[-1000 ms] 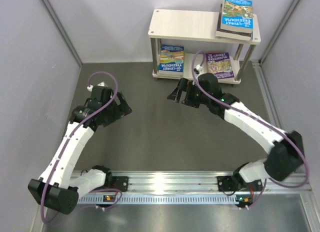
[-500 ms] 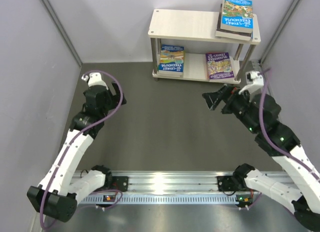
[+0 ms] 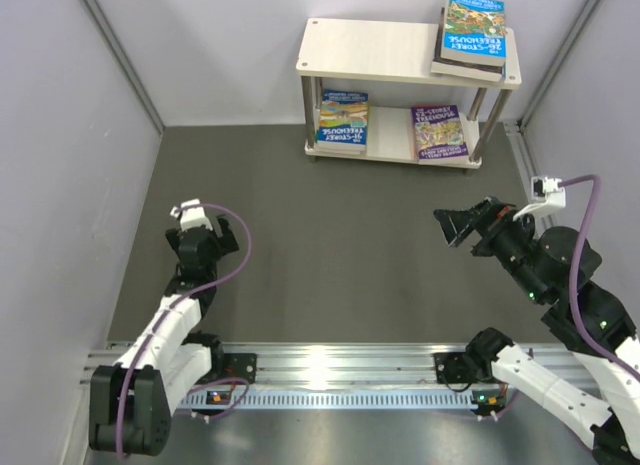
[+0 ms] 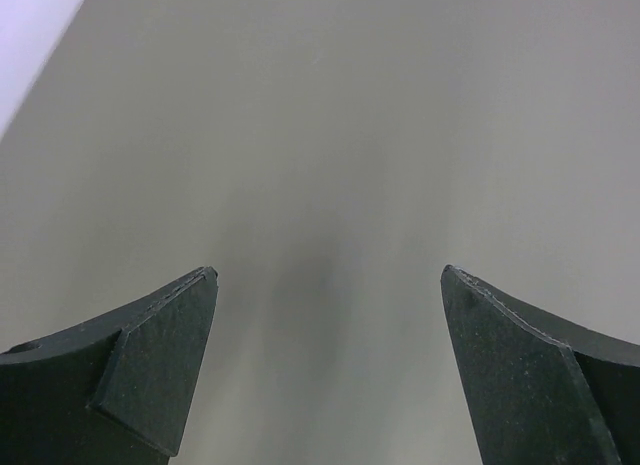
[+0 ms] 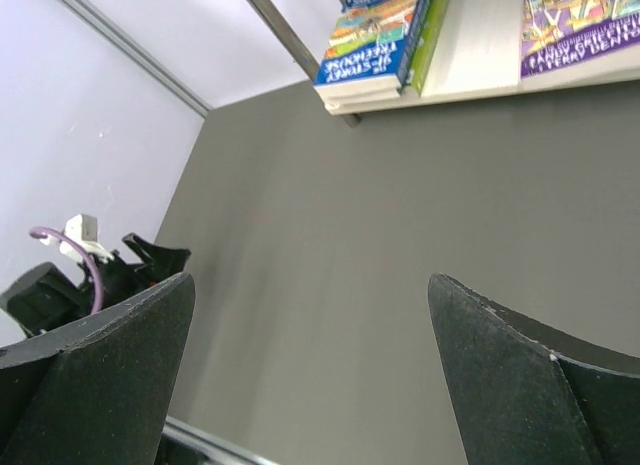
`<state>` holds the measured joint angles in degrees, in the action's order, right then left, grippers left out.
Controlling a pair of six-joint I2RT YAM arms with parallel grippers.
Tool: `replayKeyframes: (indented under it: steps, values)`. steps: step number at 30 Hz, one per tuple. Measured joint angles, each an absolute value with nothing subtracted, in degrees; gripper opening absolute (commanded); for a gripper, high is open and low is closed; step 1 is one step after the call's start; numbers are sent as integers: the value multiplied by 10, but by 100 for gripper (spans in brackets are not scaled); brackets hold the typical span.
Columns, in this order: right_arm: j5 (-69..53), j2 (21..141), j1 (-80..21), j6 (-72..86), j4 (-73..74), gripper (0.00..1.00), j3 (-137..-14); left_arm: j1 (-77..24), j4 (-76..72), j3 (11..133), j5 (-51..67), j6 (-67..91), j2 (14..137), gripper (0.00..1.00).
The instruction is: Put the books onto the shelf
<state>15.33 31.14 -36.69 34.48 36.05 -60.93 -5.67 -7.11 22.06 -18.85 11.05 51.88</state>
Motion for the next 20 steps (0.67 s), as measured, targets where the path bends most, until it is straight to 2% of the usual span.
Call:
replayKeyframes:
  steps: [8,20]
  values:
    - [153,311,-367,352,406,100,-663,14,-185,88,-135,125,522,99]
    - [156,309,-367,350,442,100,-716,27,-322,81,-150,149,595,98]
